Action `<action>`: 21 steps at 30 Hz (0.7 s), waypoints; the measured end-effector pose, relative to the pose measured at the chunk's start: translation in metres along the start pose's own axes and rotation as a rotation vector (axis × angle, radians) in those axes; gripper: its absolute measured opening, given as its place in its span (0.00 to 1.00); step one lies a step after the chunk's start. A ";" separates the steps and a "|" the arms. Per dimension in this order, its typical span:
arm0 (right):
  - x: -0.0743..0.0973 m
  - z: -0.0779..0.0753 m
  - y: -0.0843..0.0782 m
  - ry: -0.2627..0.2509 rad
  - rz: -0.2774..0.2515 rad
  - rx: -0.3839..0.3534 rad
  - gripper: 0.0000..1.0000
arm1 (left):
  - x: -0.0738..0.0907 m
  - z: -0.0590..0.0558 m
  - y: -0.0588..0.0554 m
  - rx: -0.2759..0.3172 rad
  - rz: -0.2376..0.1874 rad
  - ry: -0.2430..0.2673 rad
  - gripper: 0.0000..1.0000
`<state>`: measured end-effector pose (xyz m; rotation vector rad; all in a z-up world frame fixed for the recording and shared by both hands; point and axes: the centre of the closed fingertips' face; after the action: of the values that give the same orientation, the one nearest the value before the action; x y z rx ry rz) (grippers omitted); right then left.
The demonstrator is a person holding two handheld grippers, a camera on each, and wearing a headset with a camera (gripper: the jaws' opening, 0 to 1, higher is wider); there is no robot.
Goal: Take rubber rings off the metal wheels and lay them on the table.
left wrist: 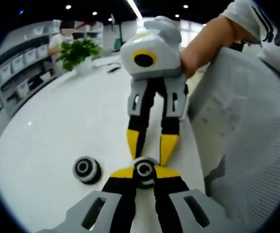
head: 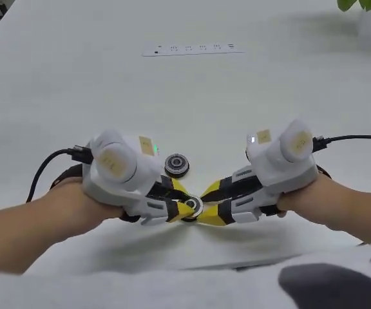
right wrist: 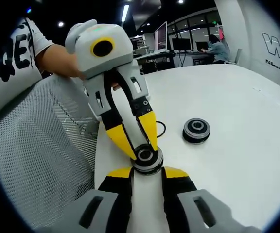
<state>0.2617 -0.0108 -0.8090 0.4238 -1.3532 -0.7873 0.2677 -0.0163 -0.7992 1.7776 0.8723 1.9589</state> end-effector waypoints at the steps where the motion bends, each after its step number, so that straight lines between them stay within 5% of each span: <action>1: 0.000 0.000 0.001 -0.001 -0.002 0.003 0.20 | 0.000 0.000 0.000 0.001 0.000 0.001 0.14; 21: -0.003 -0.003 -0.001 -0.023 0.008 0.060 0.22 | 0.003 -0.005 0.003 0.003 -0.003 0.037 0.14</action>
<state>0.2641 -0.0099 -0.8120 0.4576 -1.4018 -0.7479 0.2626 -0.0177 -0.7953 1.7460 0.8904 1.9955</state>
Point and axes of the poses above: the centre of the closed fingertips' face, and the gripper's own axes: x roughly backward along the fingers, z roughly to its left, y roughly out of its top, and after that the axes turned 9 degrees about z, right-handed
